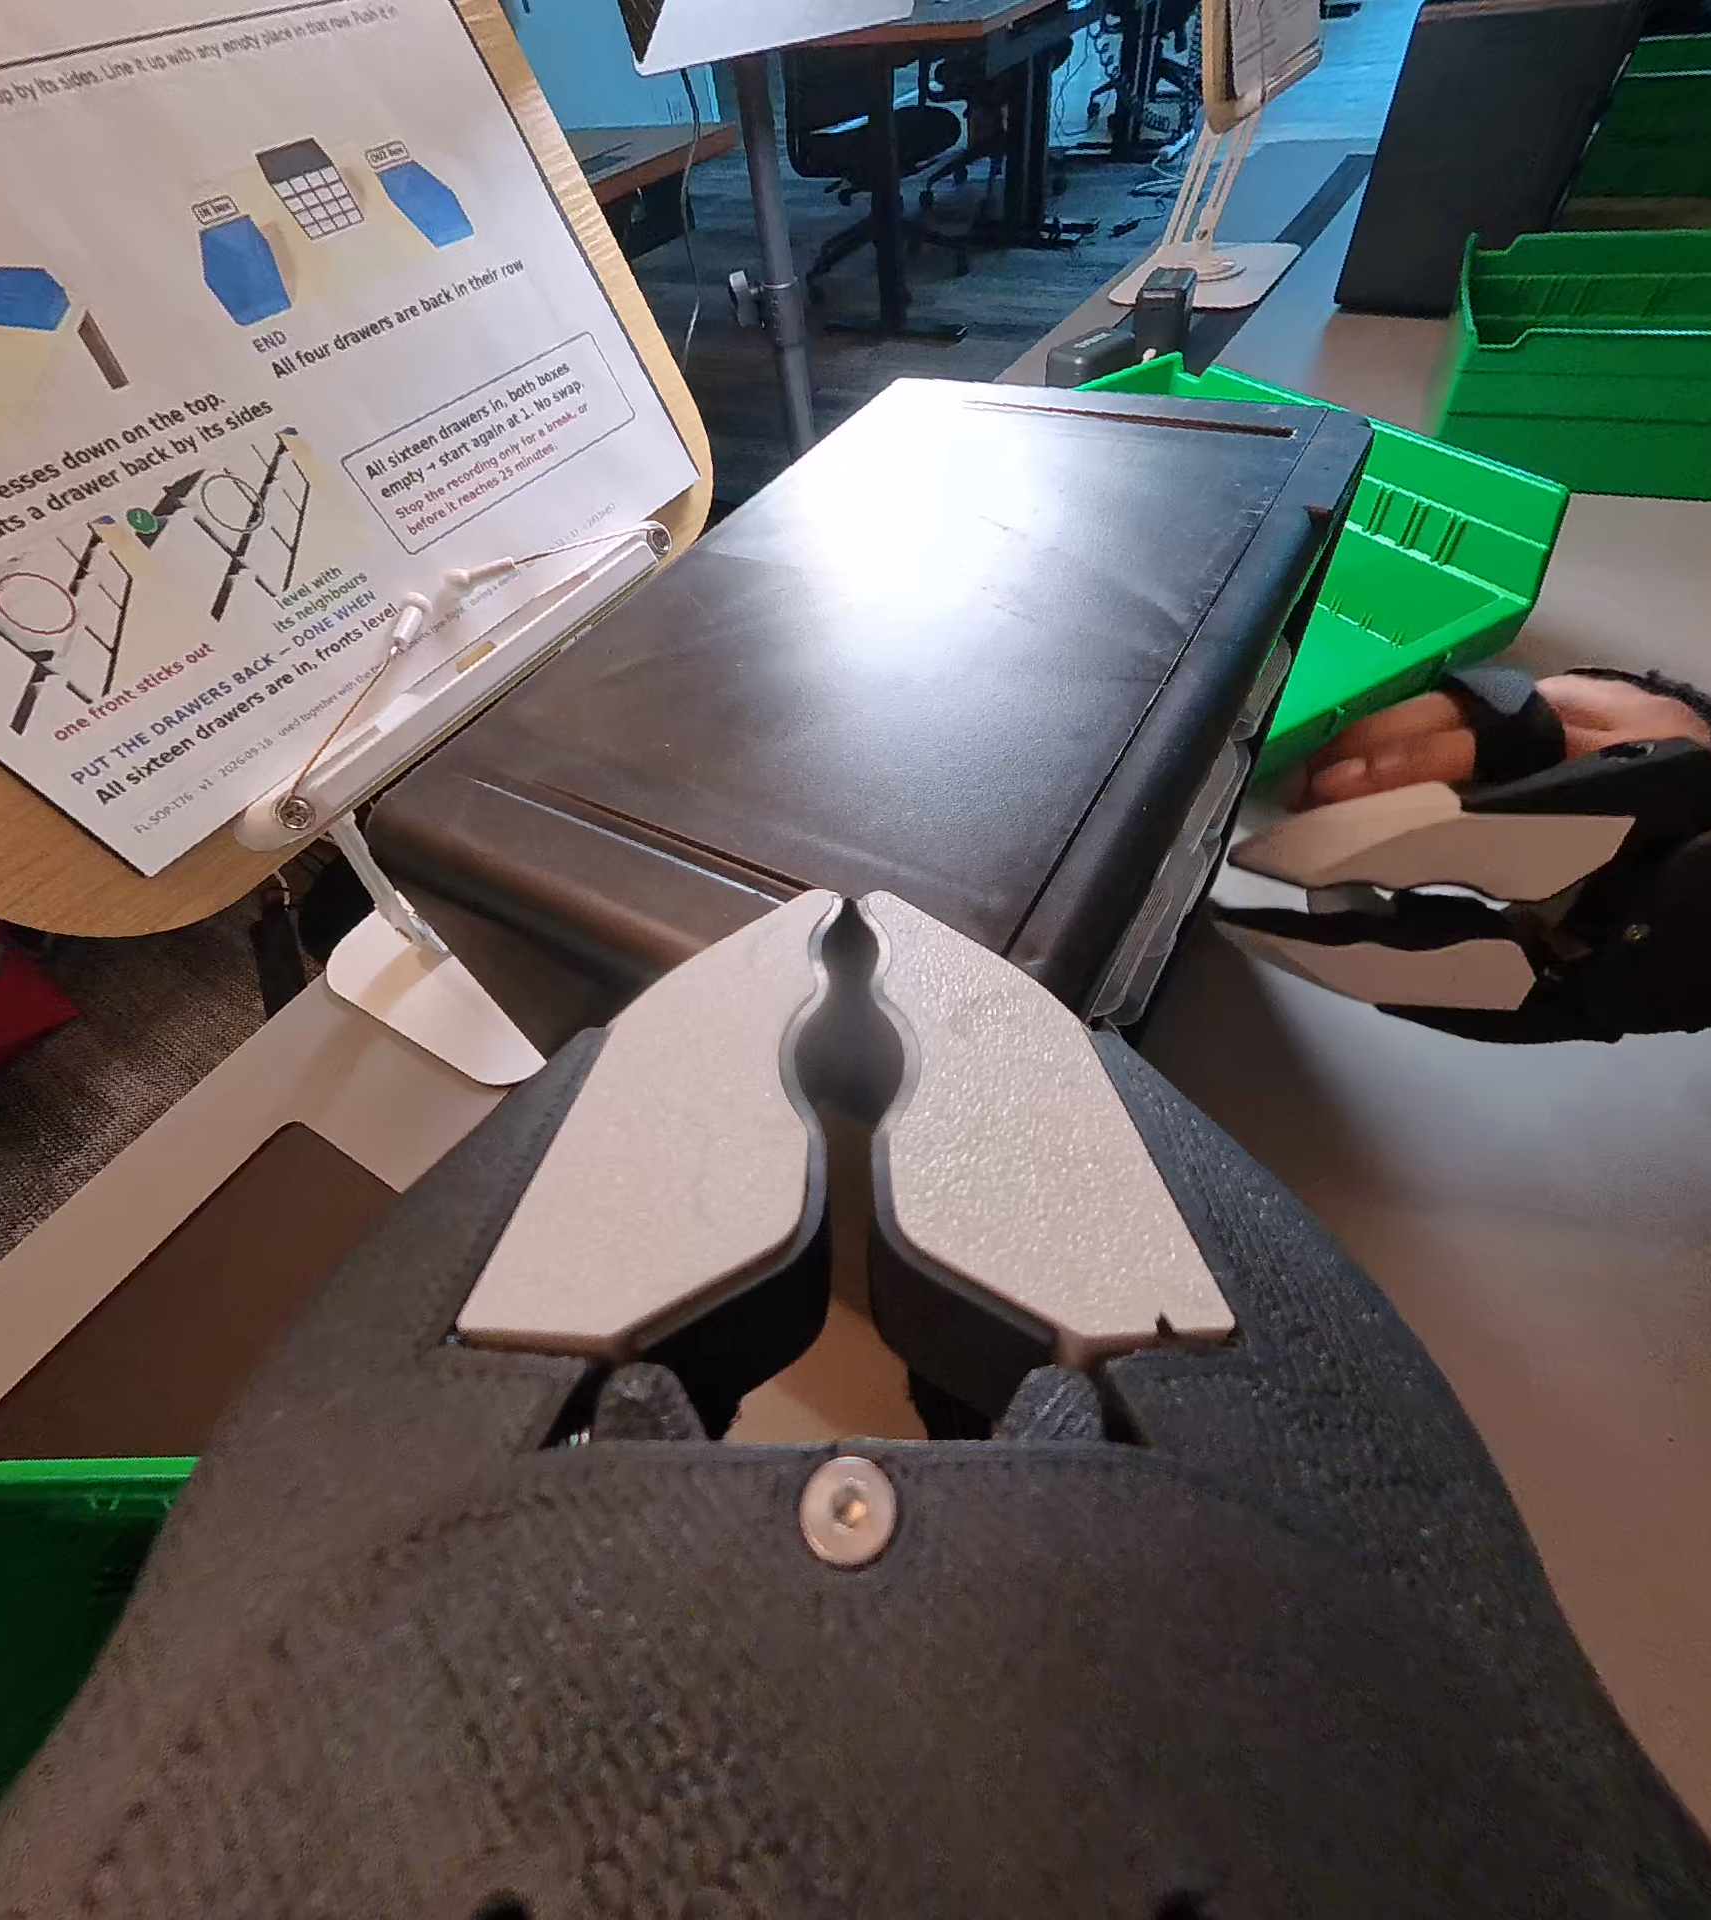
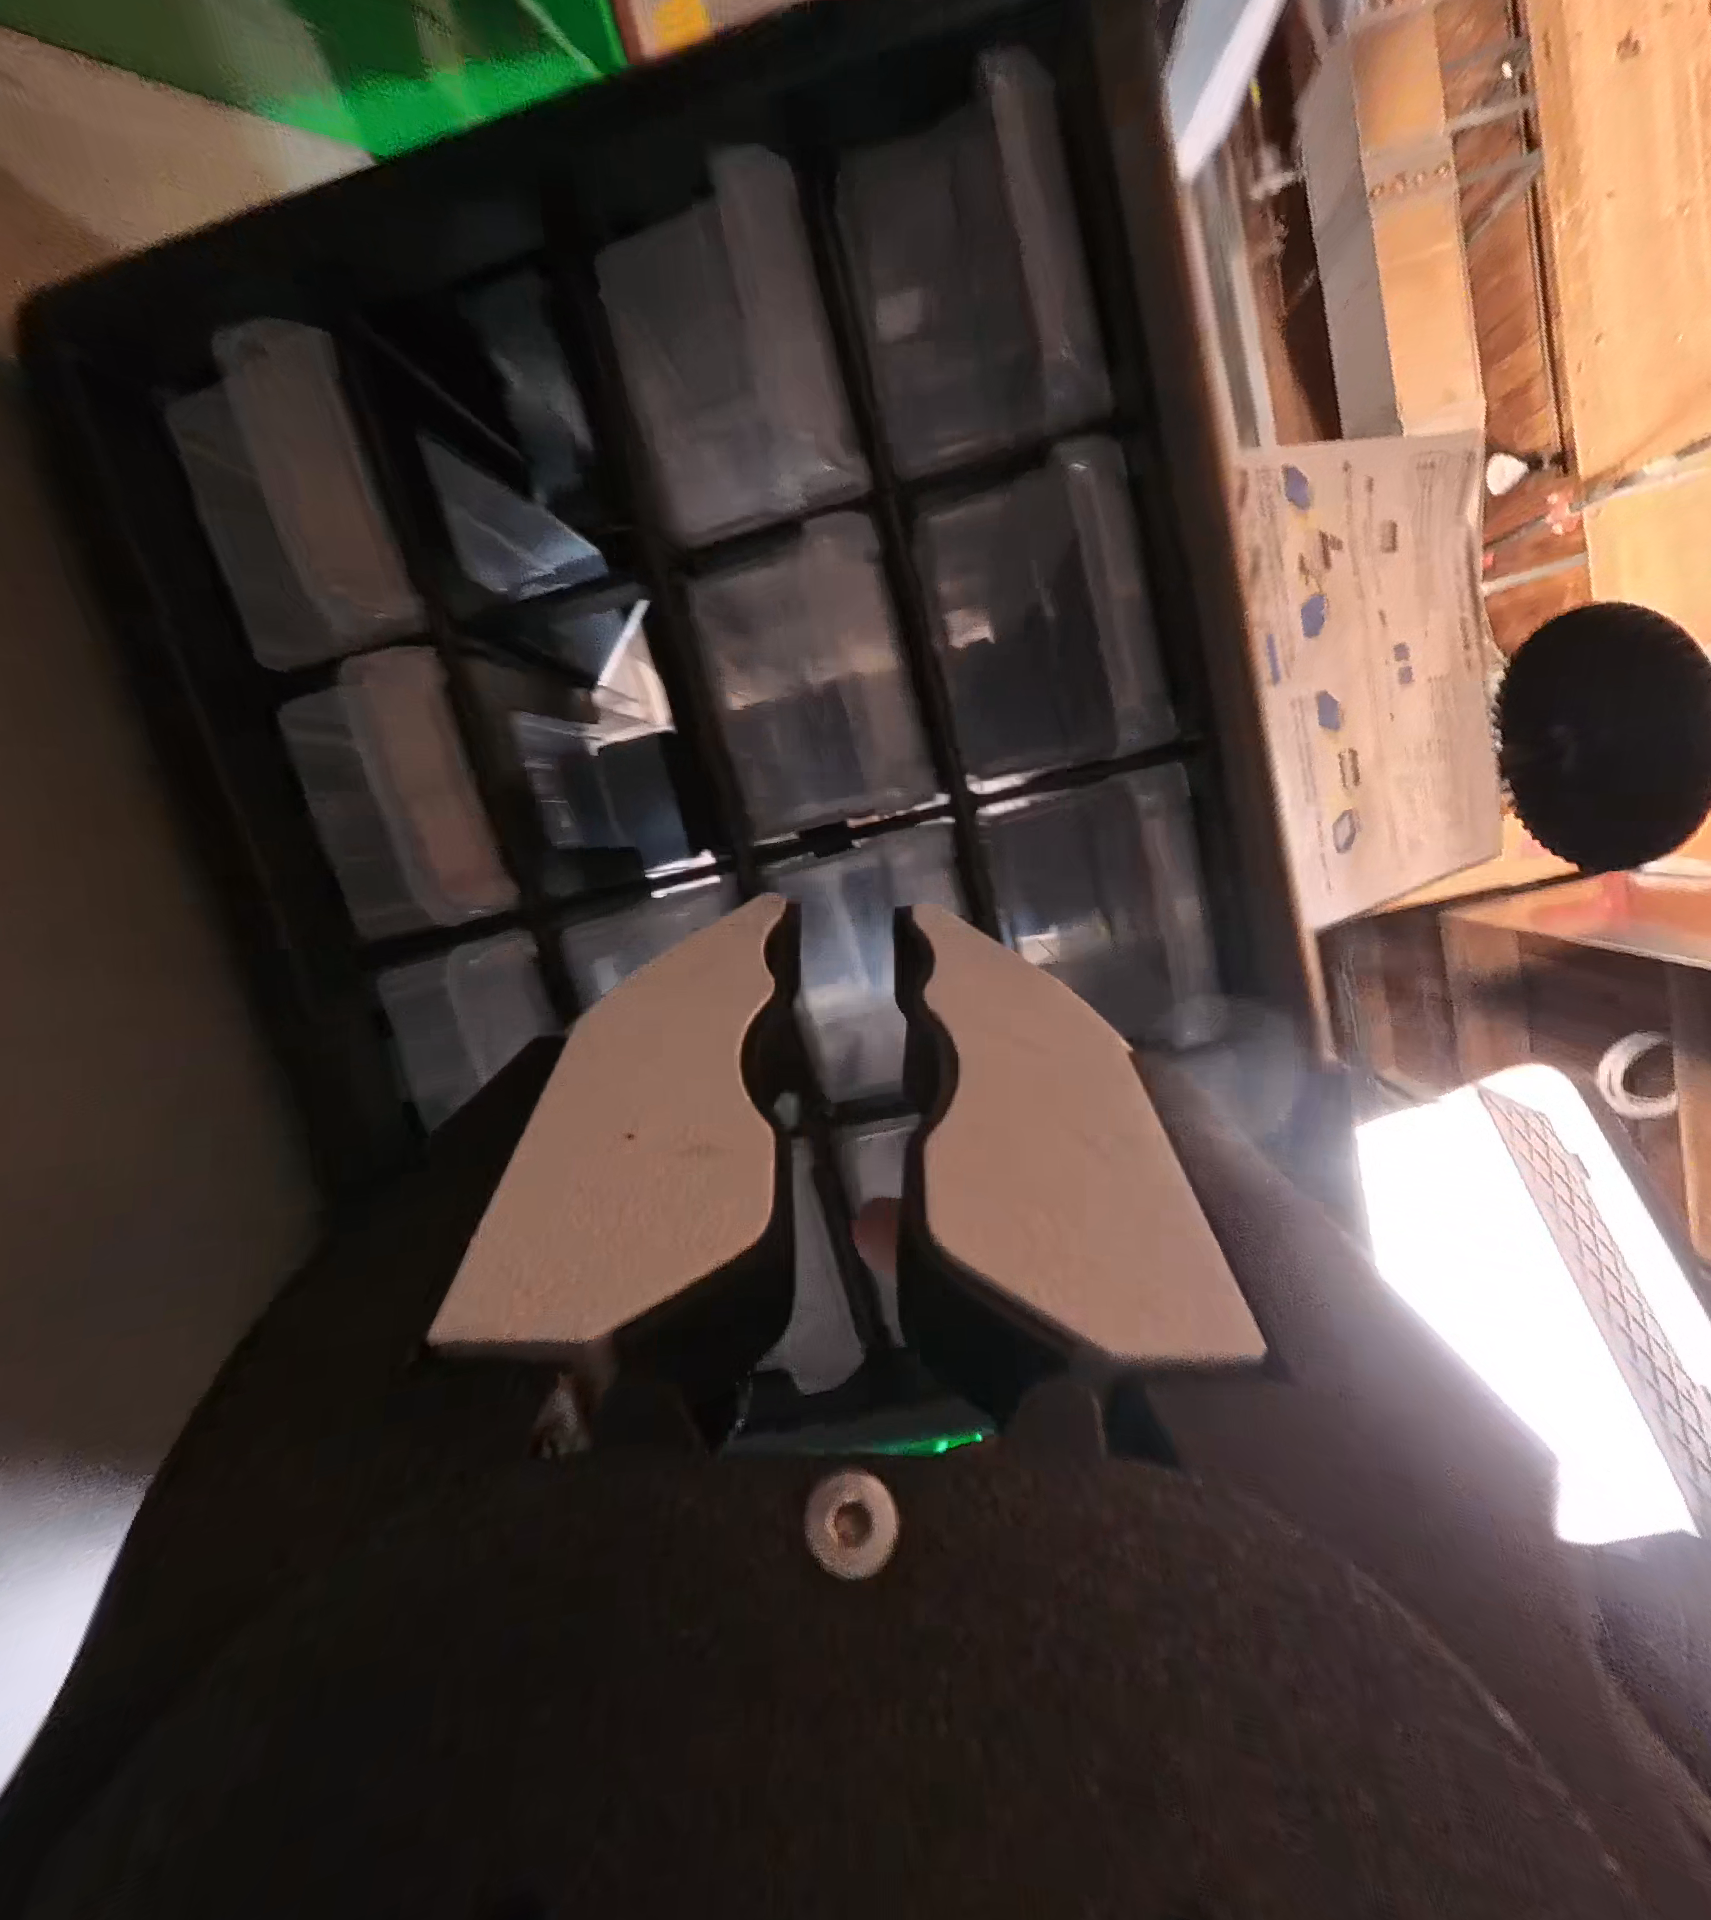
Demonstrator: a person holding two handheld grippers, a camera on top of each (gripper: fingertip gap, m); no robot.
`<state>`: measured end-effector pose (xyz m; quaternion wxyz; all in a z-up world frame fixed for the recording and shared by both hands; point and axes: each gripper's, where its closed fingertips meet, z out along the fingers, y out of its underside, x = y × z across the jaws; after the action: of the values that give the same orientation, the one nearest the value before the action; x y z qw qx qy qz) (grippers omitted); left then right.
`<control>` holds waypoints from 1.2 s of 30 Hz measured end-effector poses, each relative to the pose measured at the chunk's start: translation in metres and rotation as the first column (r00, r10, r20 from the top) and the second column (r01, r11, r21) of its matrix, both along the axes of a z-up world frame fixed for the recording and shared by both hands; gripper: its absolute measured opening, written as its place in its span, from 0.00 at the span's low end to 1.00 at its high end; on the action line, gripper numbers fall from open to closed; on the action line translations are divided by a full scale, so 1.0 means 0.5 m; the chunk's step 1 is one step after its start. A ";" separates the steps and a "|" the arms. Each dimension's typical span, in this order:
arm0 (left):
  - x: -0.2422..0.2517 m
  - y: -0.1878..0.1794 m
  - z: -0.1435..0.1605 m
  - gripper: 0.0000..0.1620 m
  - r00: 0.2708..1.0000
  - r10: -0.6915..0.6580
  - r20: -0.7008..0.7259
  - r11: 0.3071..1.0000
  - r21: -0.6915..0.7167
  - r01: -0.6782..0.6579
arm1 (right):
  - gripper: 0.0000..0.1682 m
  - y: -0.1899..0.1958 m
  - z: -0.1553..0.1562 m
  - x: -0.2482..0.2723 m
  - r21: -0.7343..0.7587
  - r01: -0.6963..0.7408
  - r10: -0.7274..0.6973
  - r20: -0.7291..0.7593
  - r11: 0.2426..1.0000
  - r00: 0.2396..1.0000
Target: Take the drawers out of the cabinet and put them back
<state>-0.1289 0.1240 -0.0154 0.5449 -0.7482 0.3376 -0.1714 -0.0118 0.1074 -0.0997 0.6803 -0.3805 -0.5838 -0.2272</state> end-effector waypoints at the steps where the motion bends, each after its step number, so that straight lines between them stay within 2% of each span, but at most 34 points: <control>1: 0.000 0.000 0.000 0.01 1.000 0.000 0.000 1.000 0.000 0.000 | 0.10 -0.003 -0.015 0.000 -0.008 -0.011 0.011 0.021 1.000 1.000; 6: 0.000 0.000 0.000 0.00 1.000 0.004 -0.002 1.000 0.002 -0.004 | 0.12 0.036 -0.075 0.019 -0.041 0.065 -0.061 0.084 0.997 0.995; 8: 0.000 0.000 0.000 0.00 1.000 0.004 -0.002 1.000 0.002 -0.004 | 0.06 0.041 -0.066 0.023 0.019 0.074 -0.076 0.075 0.997 0.994; 10: 0.000 0.000 0.000 0.00 1.000 0.002 0.000 1.000 0.002 -0.002 | 0.05 0.037 -0.063 0.023 0.023 0.084 -0.085 0.071 0.996 0.994; 13: 0.000 0.000 0.000 0.00 1.000 -0.001 0.004 1.000 0.000 0.001 | 0.05 0.016 -0.064 0.031 0.058 0.068 -0.073 0.087 0.996 0.994; 24: 0.000 0.000 0.000 0.00 1.000 0.003 0.002 1.000 0.002 -0.003 | 0.06 -0.094 -0.067 0.069 0.007 -0.001 0.000 0.085 1.000 0.996; 27: 0.000 0.000 0.000 0.00 1.000 0.003 0.003 1.000 0.001 -0.003 | 0.15 -0.097 -0.058 0.073 -0.014 -0.006 0.007 0.073 1.000 0.997; 30: 0.001 0.001 0.000 0.00 1.000 0.002 0.004 1.000 0.001 -0.002 | 0.25 -0.073 -0.071 0.072 -0.101 0.026 -0.014 0.118 0.995 0.993; 36: 0.001 0.001 0.000 0.00 1.000 0.004 -0.005 1.000 0.002 -0.004 | 0.11 -0.076 -0.076 0.063 -0.163 0.007 0.027 0.202 0.987 0.979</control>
<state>-0.1285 0.1243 -0.0155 0.5453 -0.7487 0.3376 -0.1679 0.0198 0.0696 -0.1375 0.5848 -0.4065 -0.6688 -0.2130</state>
